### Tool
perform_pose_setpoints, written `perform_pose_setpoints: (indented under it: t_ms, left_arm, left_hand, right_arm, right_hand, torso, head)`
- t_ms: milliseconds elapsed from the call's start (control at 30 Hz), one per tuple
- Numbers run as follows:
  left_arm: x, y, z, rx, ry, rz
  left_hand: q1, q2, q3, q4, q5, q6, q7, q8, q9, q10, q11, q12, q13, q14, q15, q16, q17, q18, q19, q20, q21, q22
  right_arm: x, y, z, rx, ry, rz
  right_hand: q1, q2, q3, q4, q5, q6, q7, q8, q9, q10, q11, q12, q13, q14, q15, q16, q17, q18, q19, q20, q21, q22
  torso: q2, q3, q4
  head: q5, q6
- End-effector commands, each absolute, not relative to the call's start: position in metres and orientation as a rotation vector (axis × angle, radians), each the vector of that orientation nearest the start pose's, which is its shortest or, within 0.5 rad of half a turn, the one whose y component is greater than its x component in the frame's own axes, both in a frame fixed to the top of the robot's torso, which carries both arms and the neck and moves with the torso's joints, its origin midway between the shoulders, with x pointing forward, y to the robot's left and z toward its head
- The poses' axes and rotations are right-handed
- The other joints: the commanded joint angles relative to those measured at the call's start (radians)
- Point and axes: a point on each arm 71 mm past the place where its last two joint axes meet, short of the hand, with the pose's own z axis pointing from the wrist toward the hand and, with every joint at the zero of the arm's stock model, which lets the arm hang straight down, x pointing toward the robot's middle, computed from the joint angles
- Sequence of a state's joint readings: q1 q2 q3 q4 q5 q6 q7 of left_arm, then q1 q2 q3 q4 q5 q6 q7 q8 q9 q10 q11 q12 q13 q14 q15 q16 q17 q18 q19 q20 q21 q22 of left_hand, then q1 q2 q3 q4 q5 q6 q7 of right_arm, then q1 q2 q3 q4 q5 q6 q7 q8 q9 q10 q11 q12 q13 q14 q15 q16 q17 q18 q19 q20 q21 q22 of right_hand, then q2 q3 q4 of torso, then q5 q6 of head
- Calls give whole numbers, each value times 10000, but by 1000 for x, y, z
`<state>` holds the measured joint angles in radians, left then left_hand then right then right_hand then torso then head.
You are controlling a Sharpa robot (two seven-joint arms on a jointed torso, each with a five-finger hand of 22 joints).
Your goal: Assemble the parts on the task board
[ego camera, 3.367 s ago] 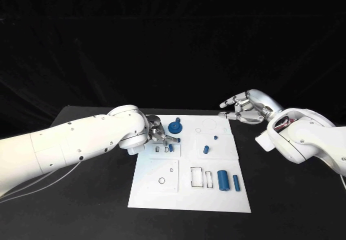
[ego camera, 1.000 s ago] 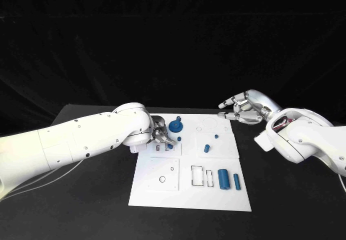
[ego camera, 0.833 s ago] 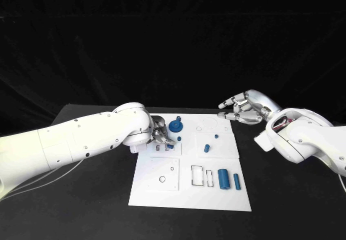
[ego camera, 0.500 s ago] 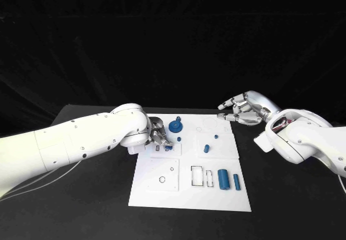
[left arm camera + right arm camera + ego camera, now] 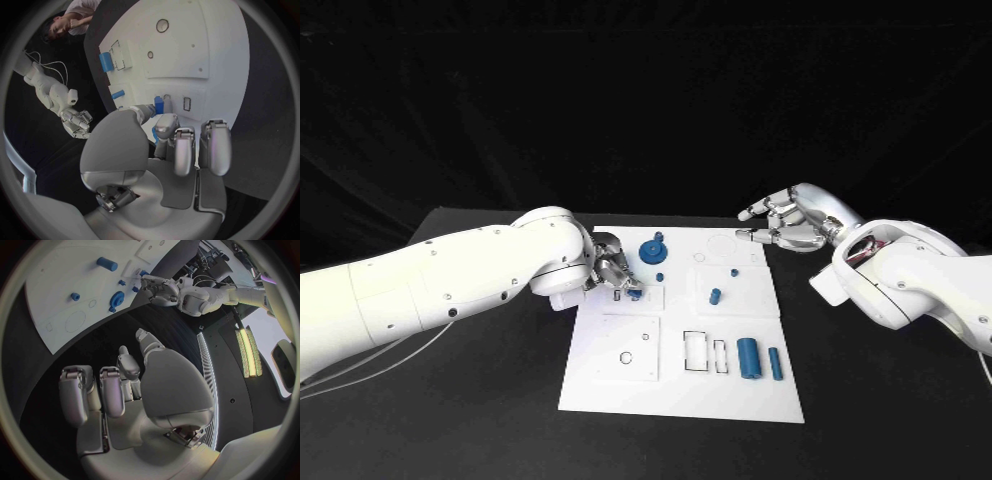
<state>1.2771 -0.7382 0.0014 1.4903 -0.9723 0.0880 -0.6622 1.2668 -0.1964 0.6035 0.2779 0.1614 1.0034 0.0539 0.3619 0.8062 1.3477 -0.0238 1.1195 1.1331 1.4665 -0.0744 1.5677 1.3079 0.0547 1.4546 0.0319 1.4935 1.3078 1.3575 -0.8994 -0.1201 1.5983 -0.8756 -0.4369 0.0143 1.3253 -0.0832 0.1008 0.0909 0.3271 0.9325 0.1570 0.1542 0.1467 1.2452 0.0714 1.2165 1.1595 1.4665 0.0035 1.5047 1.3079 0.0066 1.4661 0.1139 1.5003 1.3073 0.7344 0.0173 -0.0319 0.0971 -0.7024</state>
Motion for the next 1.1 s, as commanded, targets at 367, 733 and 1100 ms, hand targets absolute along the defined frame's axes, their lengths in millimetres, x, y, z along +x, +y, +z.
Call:
perform_pose_setpoints:
  t_ms: [367, 733, 1100]
  left_arm:
    - [499, 177, -176, -3101, 21914, -4098]
    - [499, 175, -179, -2676, 21783, -3734]
    - [497, 175, -186, -2719, 21976, -3510]
  left_hand:
    - [-130, 16, 1702, -1883, -46, 72, -29, 92, 151, 143, 3, 75, 44, 1043, -35, 31, 2629, -181, 113, 6, 78, 1022]
    - [-141, 34, 1736, -1911, -46, 84, -26, 106, 172, 168, 5, 108, 77, 1043, -35, 31, 2629, -182, 117, 4, 82, 1030]
    - [-158, 39, 1763, -1940, -47, 93, -26, 121, 194, 187, 5, 129, 95, 1043, -34, 31, 2629, -184, 122, 4, 86, 1040]
  right_arm:
    - [489, -214, -132, 2990, 16037, 9539]
    - [489, -213, -132, 2976, 16057, 9554]
    - [488, -212, -132, 2987, 16081, 9599]
  right_hand:
    - [-163, 41, -96, 70, 79, 82, -29, 71, -23, 61, -18, 35, -3, 740, -67, -43, 1428, 160, 477, -79, -64, 2084]
    - [-192, 51, -110, 94, 93, 84, -30, 76, -26, 66, -19, 39, 0, 739, -68, -48, 1422, 161, 475, -82, -69, 2082]
    - [-224, 62, -128, 120, 105, 88, -33, 82, -28, 68, -21, 41, -2, 739, -70, -50, 1420, 162, 472, -84, -75, 2078]
  torso:
    - [6, -13, -20]
    - [3, -15, -27]
    - [1, -15, -19]
  head:
    - [37, -13]
    - [83, -68]
    - [55, -42]
